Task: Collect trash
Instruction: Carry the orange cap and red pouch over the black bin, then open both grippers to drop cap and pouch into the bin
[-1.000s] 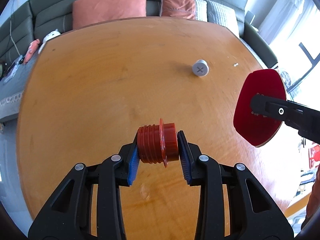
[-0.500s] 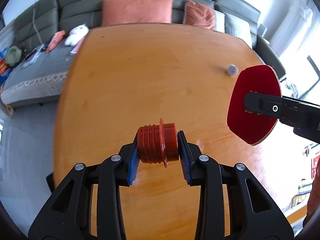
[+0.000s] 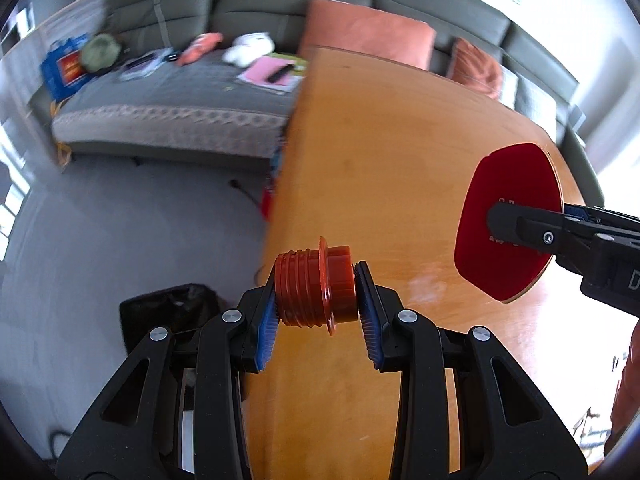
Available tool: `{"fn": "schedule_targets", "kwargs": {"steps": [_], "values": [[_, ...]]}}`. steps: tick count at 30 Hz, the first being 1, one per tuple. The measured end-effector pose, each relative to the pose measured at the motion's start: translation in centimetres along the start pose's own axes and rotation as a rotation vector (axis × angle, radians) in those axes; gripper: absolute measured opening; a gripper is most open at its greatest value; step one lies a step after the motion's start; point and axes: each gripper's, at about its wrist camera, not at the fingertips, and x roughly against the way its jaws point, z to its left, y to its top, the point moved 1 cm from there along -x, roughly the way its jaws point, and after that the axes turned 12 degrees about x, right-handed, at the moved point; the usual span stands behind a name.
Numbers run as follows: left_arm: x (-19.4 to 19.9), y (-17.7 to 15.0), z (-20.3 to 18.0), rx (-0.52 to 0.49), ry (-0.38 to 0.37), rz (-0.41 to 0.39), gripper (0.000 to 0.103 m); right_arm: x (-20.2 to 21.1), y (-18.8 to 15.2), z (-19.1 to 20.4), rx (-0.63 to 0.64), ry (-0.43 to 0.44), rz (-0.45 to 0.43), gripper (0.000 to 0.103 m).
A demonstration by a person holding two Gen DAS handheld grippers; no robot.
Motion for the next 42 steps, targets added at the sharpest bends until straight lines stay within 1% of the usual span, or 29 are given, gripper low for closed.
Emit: {"fn": "schedule_targets", "kwargs": {"steps": [8,16,20,26,29,31,32,33,34,35,36,37,42], "values": [[2.5,-1.1,7.4,0.126,0.070,-0.037,0.035,-2.5,2.2,8.4,0.149,0.080,0.025,0.038],[4.7,-2.8,15.6,0.278,0.161,-0.061,0.035,-5.4,3.2,16.0,0.279,0.165,0.068,0.038],[5.1,-4.0,19.4,0.352,0.210,-0.053,0.035,-7.1,3.4,19.9,0.345,0.206,0.097,0.038],[5.3,-5.6,24.4,0.450,0.257,-0.030,0.035,-9.1,3.5,24.0,0.418,0.249,0.136,0.038],[5.2,-6.0,26.1,0.484,0.276,-0.020,0.035,-10.3,3.7,25.7,0.440,0.269,0.158,0.038],[5.1,-6.2,27.0,0.503,0.287,-0.014,0.035,-11.1,3.8,27.2,0.467,0.291,0.178,0.042],[5.0,-6.3,27.5,0.517,0.296,-0.012,0.035,-11.6,3.9,27.9,0.487,0.298,0.194,0.049],[4.9,-6.3,27.5,0.529,0.302,-0.006,0.041,-11.9,4.1,28.4,0.496,0.291,0.198,0.057],[4.8,-6.3,27.9,0.543,0.317,0.001,0.076,-12.2,4.3,28.8,0.497,0.274,0.191,0.069],[4.8,-6.3,28.5,0.560,0.351,0.006,0.096,-12.3,4.4,28.9,0.493,0.269,0.179,0.070],[5.2,-6.3,29.0,0.570,0.386,-0.018,0.097,-12.4,4.6,29.1,0.492,0.270,0.174,0.070],[5.4,-6.3,29.3,0.573,0.395,-0.028,0.097,-12.5,4.8,29.3,0.492,0.273,0.177,0.070],[5.4,-6.7,30.6,0.590,0.411,-0.015,0.097,-13.3,5.0,29.5,0.499,0.279,0.190,0.070]]}}
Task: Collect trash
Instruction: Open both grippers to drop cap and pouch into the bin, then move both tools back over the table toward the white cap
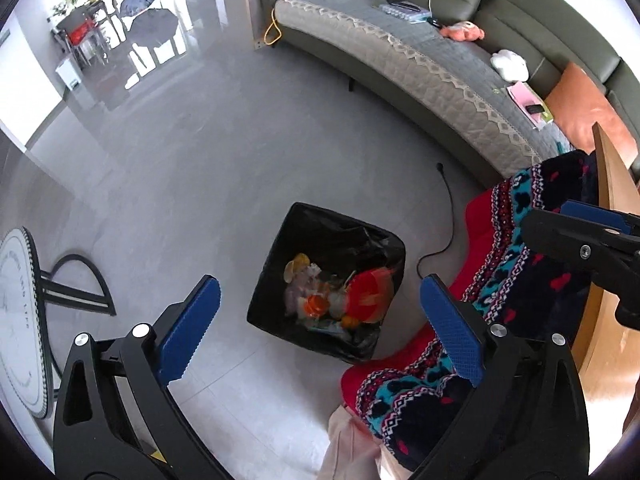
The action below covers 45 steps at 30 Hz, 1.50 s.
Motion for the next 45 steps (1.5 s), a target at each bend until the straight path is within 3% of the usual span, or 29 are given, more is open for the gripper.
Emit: {"fn": "schedule_targets", "kwargs": {"steps": [15,26,38,45], "values": [[0.8,0.2,-0.7,-0.016,-0.005,-0.019,0.097,1.0,-0.7,-0.3,-0.012,-0.002,-0.017,0.070],[2.8,-0.6,-3.3,-0.090,-0.035,-0.051,0.097,3.7,-3.0,-1.6,-0.056,-0.014,-0.055,0.070],[4.5,-2.6,-7.7,-0.184,-0.082,-0.063,0.097,7.5,-6.9,-4.7,-0.137,-0.051,-0.092,0.070],[5.5,-4.0,-12.5,-0.271,-0.124,-0.070,0.097,10.3,-10.1,-7.9,-0.213,-0.091,-0.121,0.070]]}}
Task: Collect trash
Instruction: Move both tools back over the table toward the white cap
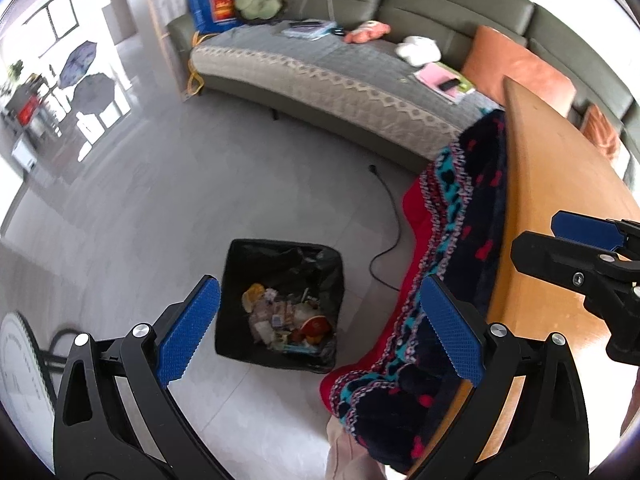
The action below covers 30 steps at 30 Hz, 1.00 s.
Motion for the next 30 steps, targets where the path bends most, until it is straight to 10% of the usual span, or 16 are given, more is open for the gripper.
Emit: {"fn": "schedule_targets", "kwargs": {"steps": [30], "values": [[2.1,-7.5,-24.0,-0.422,-0.197,0.018,0.097,10.6,-16.9,-18.4,-0.383,-0.168,-0.084,0.070]]}}
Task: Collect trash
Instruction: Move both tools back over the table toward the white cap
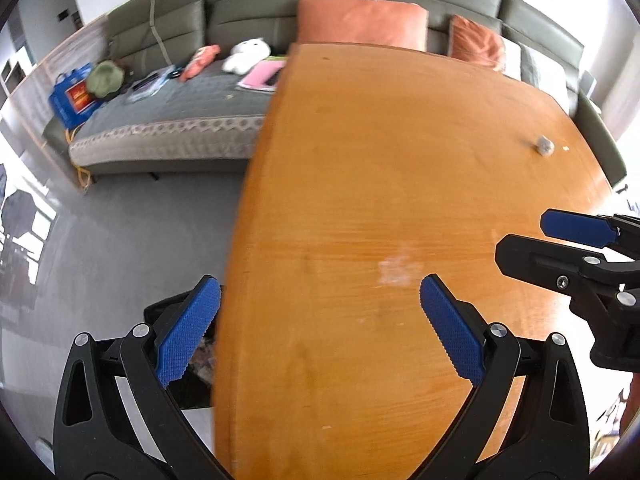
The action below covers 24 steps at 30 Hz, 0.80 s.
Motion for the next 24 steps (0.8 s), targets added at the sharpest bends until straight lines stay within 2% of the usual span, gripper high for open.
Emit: {"fn": "schedule_targets", "kwargs": {"steps": [14,24], "values": [[-2.0,-2.4,-9.4,-0.064,-0.072,0.025,0.097,2.4,-6.3,-9.5,-0.101,-0.071,-0.017,0.072],[-4.2,-5.6,-14.7,-0.100,-0.088,0.007,0.097,1.1,-11.2,-14.6,-0.134,-0.120,-0.048,0.074]]}}
